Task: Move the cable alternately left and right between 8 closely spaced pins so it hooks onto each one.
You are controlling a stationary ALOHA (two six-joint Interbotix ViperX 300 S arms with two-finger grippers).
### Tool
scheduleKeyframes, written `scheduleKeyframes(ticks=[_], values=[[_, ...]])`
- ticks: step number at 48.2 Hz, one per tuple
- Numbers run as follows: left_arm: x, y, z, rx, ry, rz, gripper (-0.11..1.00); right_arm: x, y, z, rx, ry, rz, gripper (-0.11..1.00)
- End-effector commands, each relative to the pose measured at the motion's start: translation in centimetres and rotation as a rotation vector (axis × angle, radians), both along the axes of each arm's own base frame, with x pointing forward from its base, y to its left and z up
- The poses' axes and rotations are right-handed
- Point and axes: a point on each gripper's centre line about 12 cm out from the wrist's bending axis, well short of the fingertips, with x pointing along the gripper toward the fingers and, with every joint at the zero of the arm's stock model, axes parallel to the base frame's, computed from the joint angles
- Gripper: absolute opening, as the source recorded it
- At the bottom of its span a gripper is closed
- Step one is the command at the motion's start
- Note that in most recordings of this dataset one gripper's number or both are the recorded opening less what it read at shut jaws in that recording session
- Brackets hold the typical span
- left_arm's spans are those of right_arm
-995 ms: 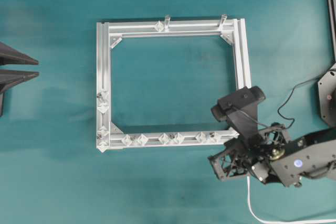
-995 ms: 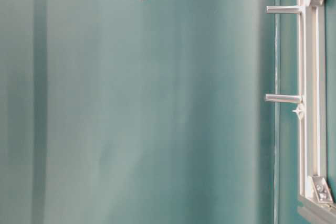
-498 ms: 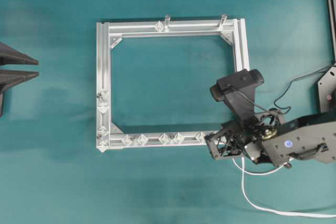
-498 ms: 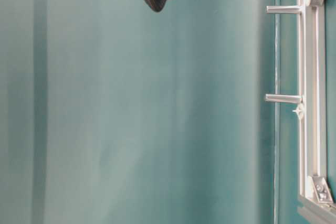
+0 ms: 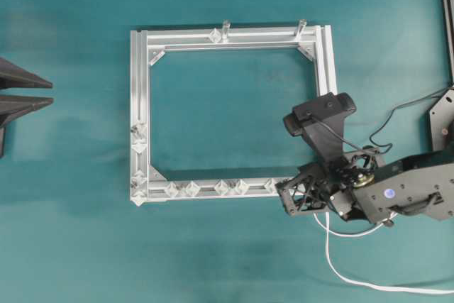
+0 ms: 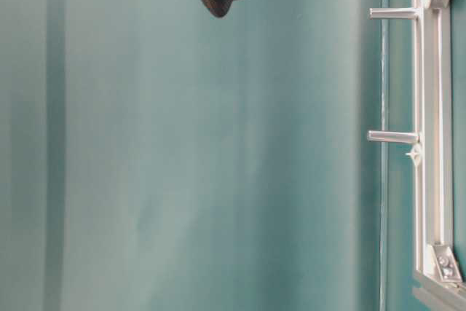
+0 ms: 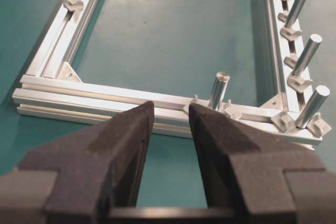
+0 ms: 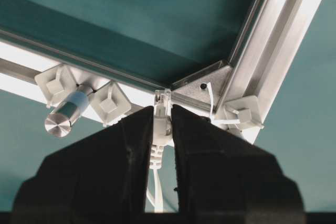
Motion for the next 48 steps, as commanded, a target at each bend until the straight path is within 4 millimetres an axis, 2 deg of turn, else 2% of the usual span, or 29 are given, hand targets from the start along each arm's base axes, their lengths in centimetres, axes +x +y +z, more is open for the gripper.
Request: scheduleKeyframes(ticks=[1, 18, 33, 48], values=[[0.2, 0.1, 0.5, 0.001, -0.014, 0.006, 0.38, 0.1, -0.1, 1.0, 0.008, -0.032, -0.002, 0.13], [0.2, 0.1, 0.6, 0.001, -0.015, 0.006, 0.38, 0.4, -1.1, 1.1, -0.007, -0.038, -0.018, 0.13], [0.2, 0.1, 0.6, 0.001, -0.015, 0.003, 0.38, 1.3, -4.2, 1.2, -0.054, -0.06, -0.048, 0.13], [0.2, 0.1, 0.6, 0.001, -0.015, 0.003, 0.38, 1.9, -7.3, 0.5, -0.061, -0.092, -0.052, 0.13]])
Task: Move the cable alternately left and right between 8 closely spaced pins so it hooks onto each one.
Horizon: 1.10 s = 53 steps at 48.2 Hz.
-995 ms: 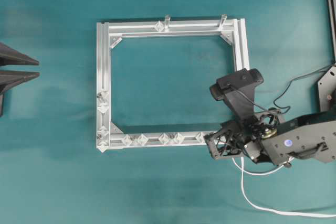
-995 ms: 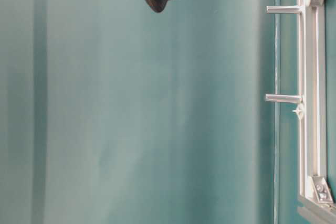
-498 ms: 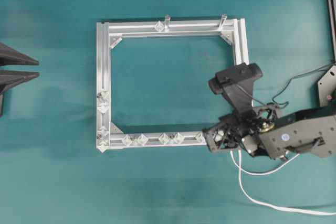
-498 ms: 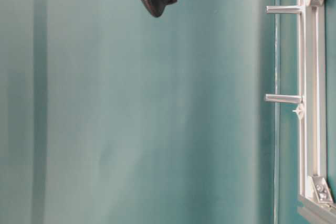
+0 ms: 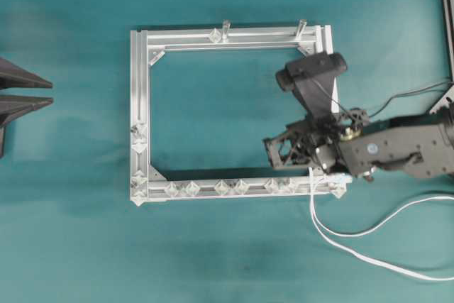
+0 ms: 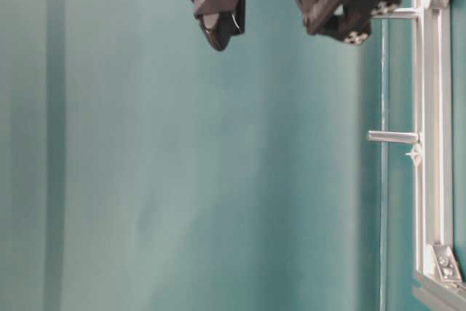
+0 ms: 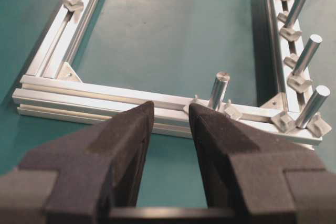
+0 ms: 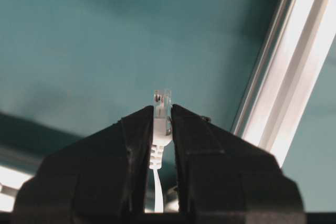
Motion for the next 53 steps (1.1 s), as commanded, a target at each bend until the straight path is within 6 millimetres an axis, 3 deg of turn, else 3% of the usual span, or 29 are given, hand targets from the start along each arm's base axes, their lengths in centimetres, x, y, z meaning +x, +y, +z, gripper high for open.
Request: scheduleKeyframes(ticks=[1, 15, 42, 53], values=[[0.2, 0.1, 0.6, 0.001, -0.015, 0.003, 0.38, 0.3, -0.6, 1.0, 0.004, -0.041, 0.006, 0.13], [0.2, 0.1, 0.6, 0.003, -0.017, 0.006, 0.38, 1.3, -1.3, 0.9, 0.007, -0.063, 0.028, 0.13], [0.2, 0.1, 0.6, 0.003, -0.017, 0.003, 0.38, 7.3, -1.0, 0.9, -0.008, -0.123, 0.101, 0.13], [0.2, 0.1, 0.6, 0.001, -0.017, 0.006, 0.38, 7.6, -0.6, 0.9, 0.001, -0.119, 0.094, 0.13]])
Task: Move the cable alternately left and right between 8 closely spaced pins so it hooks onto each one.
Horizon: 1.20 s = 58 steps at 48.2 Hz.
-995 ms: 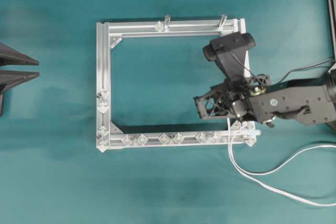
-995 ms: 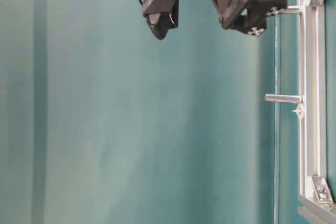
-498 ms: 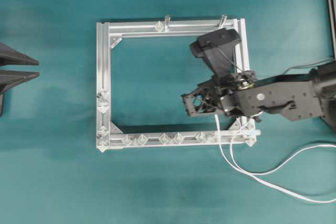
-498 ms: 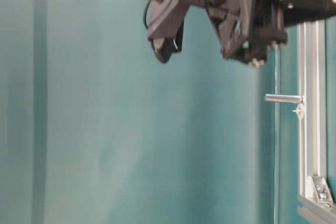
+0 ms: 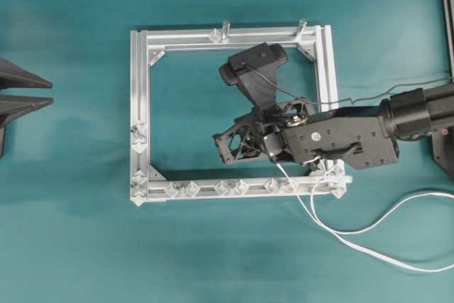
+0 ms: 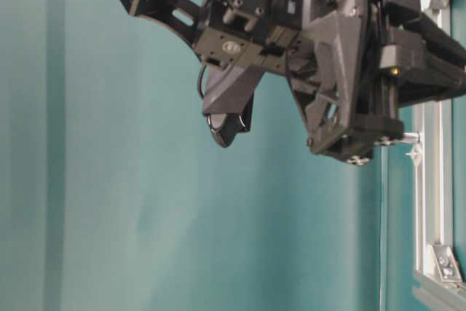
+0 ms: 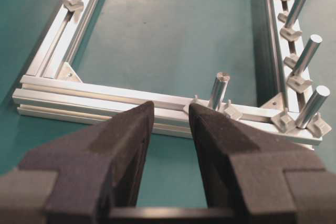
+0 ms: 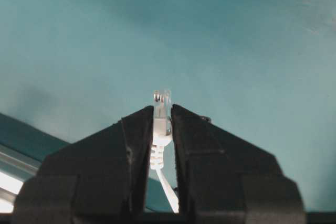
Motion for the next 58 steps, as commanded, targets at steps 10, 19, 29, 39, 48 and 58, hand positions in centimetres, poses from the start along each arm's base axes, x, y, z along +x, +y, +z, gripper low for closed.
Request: scheduleKeyframes(ticks=[10, 19, 29, 39, 48, 58], values=[[0.1, 0.1, 0.4, -0.001, -0.012, 0.007, 0.38, 0.3, 2.1, 1.4, 0.039, -0.037, 0.003, 0.13], [0.1, 0.1, 0.5, -0.001, -0.015, 0.007, 0.38, 0.1, 3.8, 1.5, 0.061, -0.047, -0.012, 0.13], [0.1, 0.1, 0.5, -0.001, -0.014, 0.004, 0.38, -0.2, 5.4, 1.9, 0.068, -0.048, -0.03, 0.13], [0.1, 0.1, 0.5, 0.001, -0.015, 0.003, 0.38, -0.4, 6.8, 2.3, 0.074, -0.046, -0.045, 0.13], [0.2, 0.1, 0.5, 0.001, -0.014, 0.003, 0.38, -0.6, 7.7, 2.4, 0.088, -0.056, -0.058, 0.13], [0.2, 0.1, 0.6, -0.001, -0.015, 0.003, 0.38, -0.8, 8.5, 2.5, 0.087, -0.053, -0.051, 0.13]])
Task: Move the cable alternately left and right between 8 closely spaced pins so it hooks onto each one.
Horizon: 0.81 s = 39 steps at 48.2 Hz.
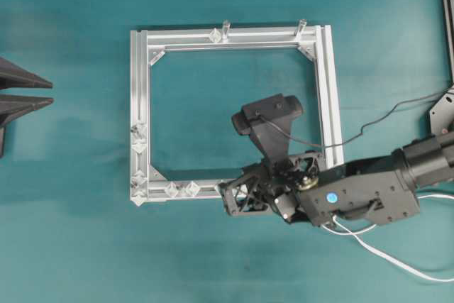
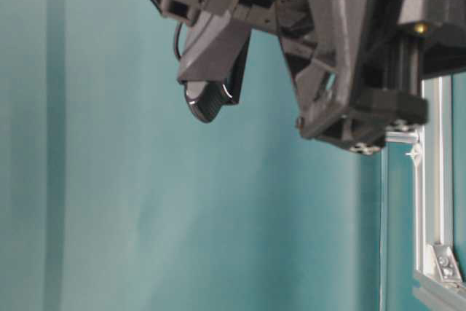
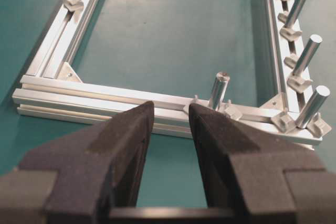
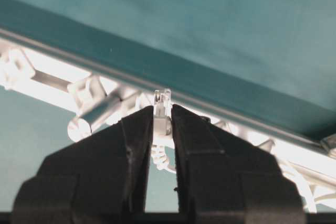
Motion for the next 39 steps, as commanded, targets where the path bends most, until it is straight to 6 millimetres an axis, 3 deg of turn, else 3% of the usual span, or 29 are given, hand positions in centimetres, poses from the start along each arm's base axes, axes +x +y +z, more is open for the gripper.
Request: scheduleKeyframes(ticks=[1, 39], values=[[0.16, 0.1, 0.55, -0.001, -0.014, 0.006, 0.38, 0.25, 0.71, 1.52, 0.009, -0.034, 0.011, 0.13], [0.15, 0.1, 0.45, -0.001, -0.009, 0.006, 0.38, 0.08, 0.68, 1.5, -0.006, -0.01, 0.001, 0.13]])
